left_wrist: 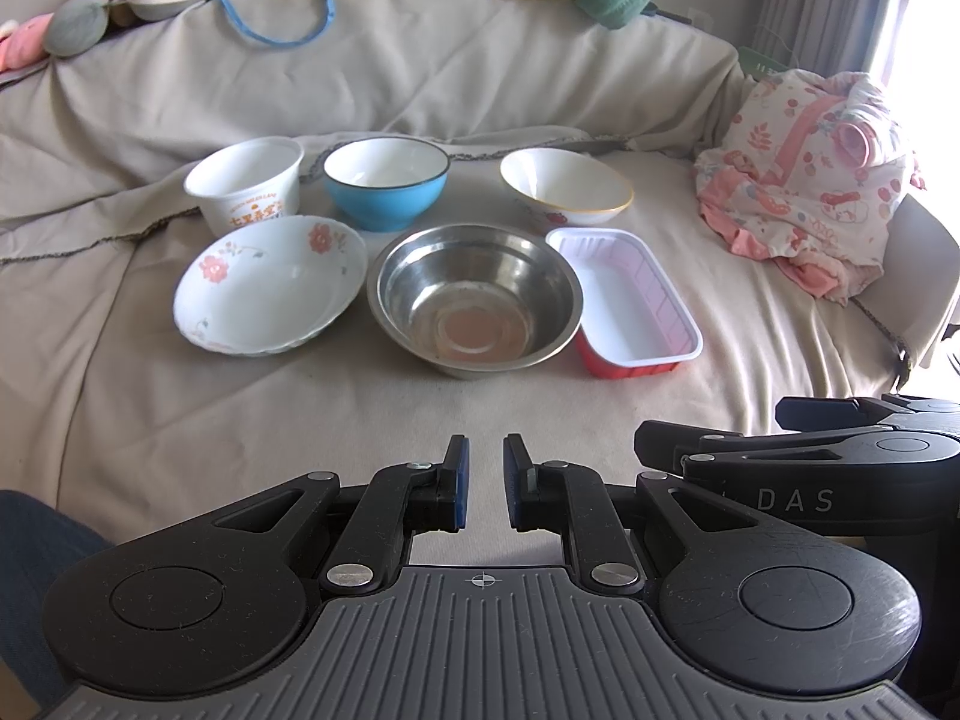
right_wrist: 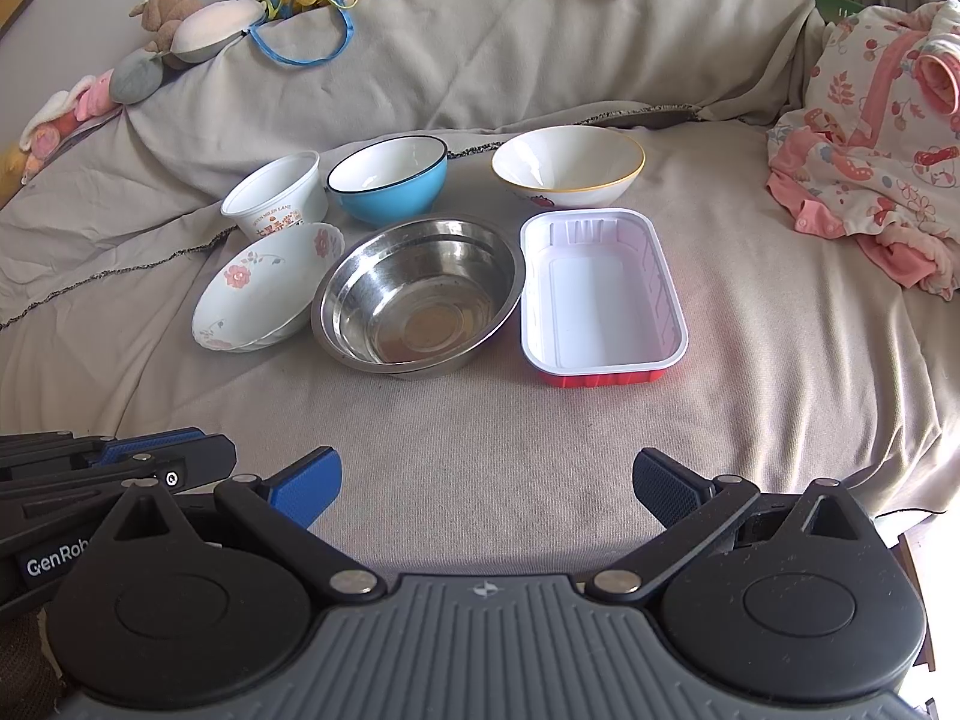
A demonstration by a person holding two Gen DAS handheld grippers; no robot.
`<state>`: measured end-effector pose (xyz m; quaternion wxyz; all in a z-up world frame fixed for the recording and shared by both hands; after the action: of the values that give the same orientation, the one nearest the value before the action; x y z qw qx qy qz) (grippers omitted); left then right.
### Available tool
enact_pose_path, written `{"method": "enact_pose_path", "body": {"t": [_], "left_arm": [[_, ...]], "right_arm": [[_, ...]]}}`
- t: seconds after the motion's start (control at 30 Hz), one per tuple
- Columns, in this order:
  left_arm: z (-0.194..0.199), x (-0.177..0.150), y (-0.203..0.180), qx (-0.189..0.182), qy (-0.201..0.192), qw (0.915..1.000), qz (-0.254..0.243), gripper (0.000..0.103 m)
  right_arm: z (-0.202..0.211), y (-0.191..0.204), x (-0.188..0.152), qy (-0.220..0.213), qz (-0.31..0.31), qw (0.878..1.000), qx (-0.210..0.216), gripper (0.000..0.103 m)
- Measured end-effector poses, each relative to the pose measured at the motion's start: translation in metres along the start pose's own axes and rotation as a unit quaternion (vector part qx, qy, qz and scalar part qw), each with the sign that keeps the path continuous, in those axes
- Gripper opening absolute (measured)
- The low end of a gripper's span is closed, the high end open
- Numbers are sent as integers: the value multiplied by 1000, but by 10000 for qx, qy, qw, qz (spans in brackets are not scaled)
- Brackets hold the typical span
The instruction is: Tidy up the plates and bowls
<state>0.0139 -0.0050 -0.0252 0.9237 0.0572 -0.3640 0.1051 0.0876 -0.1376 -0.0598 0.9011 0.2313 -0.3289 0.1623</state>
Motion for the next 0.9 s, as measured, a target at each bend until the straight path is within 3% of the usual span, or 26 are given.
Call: {"method": "enact_pose_path", "body": {"t": [0.6, 0.7, 0.8, 0.9], "left_arm": [[-9, 0, 0, -17, 80, 10000, -23, 16], [-23, 10, -1, -218, 68, 9997, 48, 16], [-46, 24, -7, -460, 186, 9987, 119, 17], [-78, 35, -15, -999, 456, 9933, 369, 17]], "right_arm": [[-4, -4, -1, -6, 5, 9999, 119, 103], [-5, -19, 14, -212, 45, 9996, 177, 103], [-16, -51, 39, -257, -186, 9992, -223, 103], [-34, -93, 60, -176, -565, 9976, -353, 103]]}}
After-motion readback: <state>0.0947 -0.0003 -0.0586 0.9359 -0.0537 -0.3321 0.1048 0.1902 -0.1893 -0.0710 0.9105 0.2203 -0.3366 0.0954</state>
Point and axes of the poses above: each gripper's, at about its wrist camera, not at the fingertips, and z roughly against the way its jaws point, y to its left, x to its top, the point moved 3 cm from there along -z, roughly the way its jaws point, and after that the axes turned 9 degrees about x, right-handed, at the moved point
